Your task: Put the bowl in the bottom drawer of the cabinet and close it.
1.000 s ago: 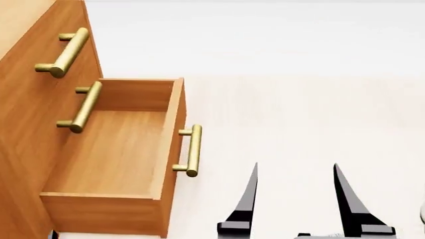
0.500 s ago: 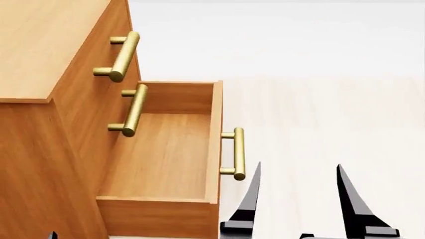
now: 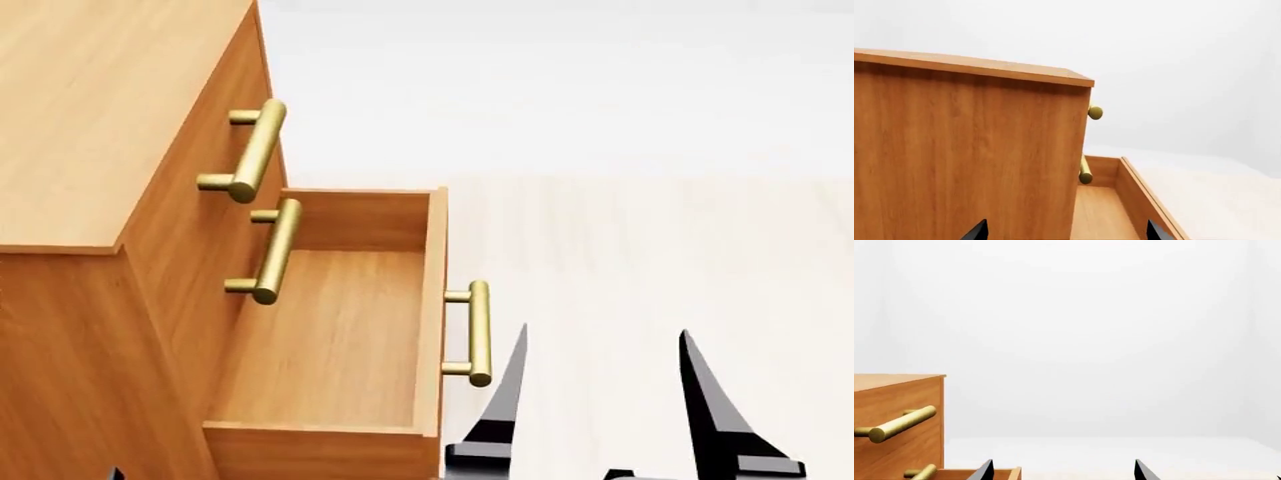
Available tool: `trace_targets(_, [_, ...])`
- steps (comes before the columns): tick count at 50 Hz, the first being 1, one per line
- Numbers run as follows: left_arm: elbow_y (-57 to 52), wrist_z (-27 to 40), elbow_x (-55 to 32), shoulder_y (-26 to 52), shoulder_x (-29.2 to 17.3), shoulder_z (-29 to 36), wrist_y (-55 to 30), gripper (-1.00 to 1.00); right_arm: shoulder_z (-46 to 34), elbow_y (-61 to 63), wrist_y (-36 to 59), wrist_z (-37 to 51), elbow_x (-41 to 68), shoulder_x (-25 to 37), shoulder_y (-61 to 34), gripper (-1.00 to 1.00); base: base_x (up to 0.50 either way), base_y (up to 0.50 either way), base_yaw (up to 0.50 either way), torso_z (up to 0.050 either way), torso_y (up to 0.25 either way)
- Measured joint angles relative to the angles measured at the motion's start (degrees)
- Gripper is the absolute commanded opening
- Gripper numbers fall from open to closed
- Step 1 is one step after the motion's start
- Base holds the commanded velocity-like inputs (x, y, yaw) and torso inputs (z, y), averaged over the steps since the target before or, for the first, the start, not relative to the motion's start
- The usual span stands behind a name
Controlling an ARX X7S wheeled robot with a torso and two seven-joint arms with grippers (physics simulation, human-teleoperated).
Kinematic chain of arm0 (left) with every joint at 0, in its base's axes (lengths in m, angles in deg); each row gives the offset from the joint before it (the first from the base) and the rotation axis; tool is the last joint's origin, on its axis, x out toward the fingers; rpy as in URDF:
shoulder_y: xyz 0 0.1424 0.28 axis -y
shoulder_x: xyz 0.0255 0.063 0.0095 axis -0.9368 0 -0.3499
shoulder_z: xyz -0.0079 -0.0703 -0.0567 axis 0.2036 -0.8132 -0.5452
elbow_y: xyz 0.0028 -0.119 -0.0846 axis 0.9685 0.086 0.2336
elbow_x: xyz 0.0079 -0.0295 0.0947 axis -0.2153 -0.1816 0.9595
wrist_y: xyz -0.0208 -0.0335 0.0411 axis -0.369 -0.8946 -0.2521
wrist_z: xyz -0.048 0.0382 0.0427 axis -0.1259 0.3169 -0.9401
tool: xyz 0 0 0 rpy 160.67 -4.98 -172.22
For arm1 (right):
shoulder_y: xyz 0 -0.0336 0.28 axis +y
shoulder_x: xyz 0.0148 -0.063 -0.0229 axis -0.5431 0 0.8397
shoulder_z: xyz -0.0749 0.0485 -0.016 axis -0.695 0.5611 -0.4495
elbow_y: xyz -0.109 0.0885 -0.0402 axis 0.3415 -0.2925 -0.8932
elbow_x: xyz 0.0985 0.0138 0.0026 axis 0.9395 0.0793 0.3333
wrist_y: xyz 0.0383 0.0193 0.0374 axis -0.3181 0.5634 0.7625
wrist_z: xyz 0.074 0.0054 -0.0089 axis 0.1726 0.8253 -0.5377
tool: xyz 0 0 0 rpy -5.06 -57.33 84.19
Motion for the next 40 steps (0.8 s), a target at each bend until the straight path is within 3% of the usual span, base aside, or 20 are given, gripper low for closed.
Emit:
trace_targets(16, [-0.08, 0.66, -0.54, 0.00, -0.86, 0.63, 0.54, 1.00, -0.31, -0.01, -0.18, 0.80, 0.69, 0.64, -0.03, 1.00, 0.00, 0.00, 0.00, 0.050, -0.001])
trace_targets(40, [-0.27, 1.47, 1.22, -0.14, -2.47, 2.71, 1.58, 1.00, -0.98, -0.27, -0.52, 2.12, 1.47, 1.66, -0.20, 1.00, 0.00, 0.00, 0.00, 0.049, -0.131])
